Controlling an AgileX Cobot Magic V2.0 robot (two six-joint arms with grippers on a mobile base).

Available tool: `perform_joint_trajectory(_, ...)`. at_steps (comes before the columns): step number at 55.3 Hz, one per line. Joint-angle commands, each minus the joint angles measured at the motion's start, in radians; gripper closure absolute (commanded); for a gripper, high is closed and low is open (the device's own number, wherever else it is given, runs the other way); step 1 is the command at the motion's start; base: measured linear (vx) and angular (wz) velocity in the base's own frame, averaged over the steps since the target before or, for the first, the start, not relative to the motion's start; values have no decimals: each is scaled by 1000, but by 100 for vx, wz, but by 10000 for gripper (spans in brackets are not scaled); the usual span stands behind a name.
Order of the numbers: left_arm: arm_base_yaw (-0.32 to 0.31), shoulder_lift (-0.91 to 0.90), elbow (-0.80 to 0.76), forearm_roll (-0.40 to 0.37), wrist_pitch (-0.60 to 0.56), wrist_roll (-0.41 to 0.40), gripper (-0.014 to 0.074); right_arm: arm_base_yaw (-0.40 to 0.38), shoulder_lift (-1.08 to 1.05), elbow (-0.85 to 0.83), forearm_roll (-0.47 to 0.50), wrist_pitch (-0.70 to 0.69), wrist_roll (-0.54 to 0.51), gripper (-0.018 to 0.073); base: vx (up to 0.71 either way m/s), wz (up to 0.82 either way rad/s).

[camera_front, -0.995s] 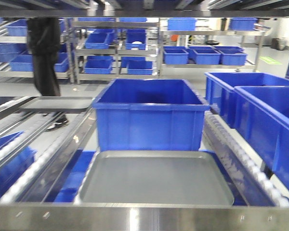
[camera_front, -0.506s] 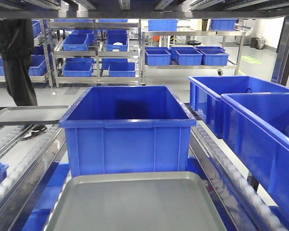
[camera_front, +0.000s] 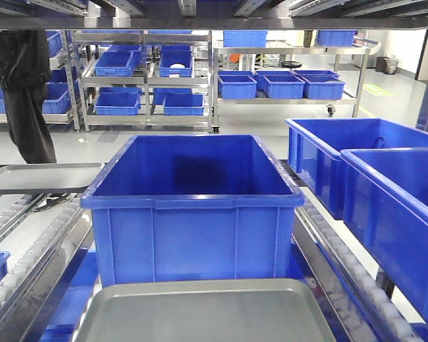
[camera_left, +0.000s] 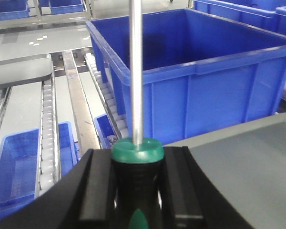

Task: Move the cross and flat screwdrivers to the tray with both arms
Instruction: 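Lower both held screwdrivers toward the grey metal tray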

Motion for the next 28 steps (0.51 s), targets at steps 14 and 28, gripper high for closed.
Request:
perform_joint_trajectory(14, -4, -3, -30, -29, -88, -2, 599, 1, -5, -31, 6, -88, -6, 567, 5, 2)
perform_joint_trajectory(28, -4, -3, -30, -29, -88, -2, 599, 1, -5, -31, 6, -88, -6, 567, 0, 0)
